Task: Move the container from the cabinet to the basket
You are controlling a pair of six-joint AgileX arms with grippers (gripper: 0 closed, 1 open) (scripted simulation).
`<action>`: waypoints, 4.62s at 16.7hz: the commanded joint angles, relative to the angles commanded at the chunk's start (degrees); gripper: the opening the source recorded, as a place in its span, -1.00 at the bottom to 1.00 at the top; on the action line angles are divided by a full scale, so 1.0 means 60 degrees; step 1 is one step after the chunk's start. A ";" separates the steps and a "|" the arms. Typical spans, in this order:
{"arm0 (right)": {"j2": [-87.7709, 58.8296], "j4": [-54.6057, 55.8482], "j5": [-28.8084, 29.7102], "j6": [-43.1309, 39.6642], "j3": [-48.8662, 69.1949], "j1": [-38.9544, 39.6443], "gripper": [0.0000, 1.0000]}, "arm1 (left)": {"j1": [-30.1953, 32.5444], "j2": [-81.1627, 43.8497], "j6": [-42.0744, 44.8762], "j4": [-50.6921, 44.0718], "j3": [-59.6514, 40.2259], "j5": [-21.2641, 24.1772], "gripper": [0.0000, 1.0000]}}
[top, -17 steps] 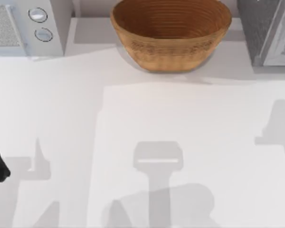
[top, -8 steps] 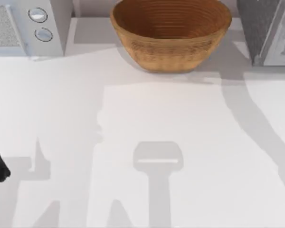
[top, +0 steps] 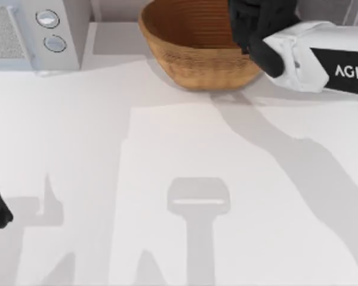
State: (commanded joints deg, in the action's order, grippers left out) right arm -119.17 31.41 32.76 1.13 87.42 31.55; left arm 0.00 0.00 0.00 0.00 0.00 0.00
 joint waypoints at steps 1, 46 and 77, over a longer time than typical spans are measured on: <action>-0.0393 0.0102 0.0108 0.0004 0.0287 0.0104 -1.00 | 0.0000 0.0000 0.0000 0.0000 0.0000 0.0000 1.00; -0.1786 0.0110 0.0037 -0.0002 0.1676 0.0015 1.00 | 0.0000 0.0000 0.0000 0.0000 0.0000 0.0000 1.00; 0.7233 -0.1606 -0.3682 0.0090 -0.5974 -0.2323 1.00 | 0.0000 0.0000 0.0000 0.0000 0.0000 0.0000 1.00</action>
State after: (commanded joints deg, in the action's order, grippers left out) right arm -75.77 21.78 10.67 1.67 51.57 17.61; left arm 0.00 0.00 0.00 0.00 0.00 0.00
